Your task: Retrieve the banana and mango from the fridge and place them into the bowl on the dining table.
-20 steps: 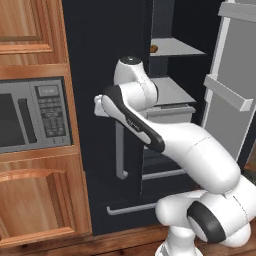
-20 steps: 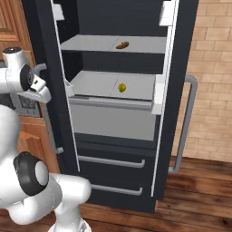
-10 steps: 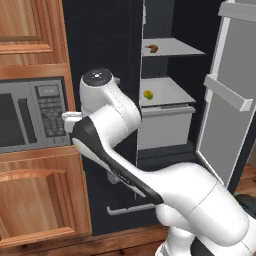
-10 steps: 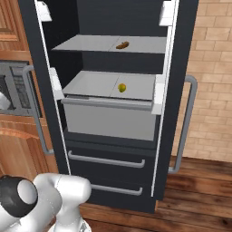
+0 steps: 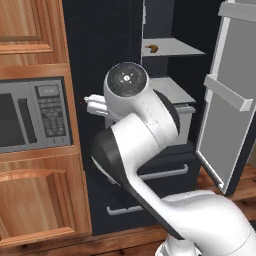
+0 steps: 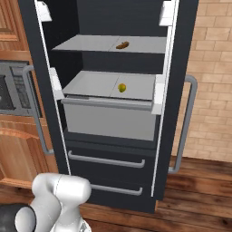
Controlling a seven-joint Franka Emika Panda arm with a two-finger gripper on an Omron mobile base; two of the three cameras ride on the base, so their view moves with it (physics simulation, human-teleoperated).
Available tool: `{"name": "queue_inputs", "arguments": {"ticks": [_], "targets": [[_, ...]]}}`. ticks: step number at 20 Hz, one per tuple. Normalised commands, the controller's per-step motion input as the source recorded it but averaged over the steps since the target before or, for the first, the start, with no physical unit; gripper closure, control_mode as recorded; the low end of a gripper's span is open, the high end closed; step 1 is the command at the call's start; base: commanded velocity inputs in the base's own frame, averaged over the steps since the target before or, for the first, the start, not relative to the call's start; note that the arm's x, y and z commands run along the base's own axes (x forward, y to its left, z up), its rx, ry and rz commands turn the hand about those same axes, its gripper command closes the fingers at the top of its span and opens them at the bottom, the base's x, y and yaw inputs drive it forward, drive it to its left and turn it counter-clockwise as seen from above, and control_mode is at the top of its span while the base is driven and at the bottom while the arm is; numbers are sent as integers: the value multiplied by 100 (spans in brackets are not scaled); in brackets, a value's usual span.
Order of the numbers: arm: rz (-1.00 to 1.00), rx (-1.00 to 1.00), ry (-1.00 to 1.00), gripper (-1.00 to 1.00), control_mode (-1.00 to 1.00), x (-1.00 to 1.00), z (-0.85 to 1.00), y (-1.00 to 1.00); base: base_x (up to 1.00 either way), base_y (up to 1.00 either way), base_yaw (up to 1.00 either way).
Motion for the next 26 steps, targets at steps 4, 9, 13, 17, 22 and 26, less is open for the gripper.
{"name": "queue_inputs", "arguments": {"ticks": [4,9,13,17,22,26], "targets": [[-14,51,8,100,-100,-20,36,-96,0,0,0],[-1,90,1,100,-100,-33,-2,-95,0,0,0],[0,56,-2,100,-100,-7,-13,-43,0,0,0],[0,9,-8,100,-100,0,0,-1,0,0,0],[0,4,-6,-100,-100,3,0,-6,0,0,0],[6,19,2,-100,-100,17,0,-48,0,0,0]]}}
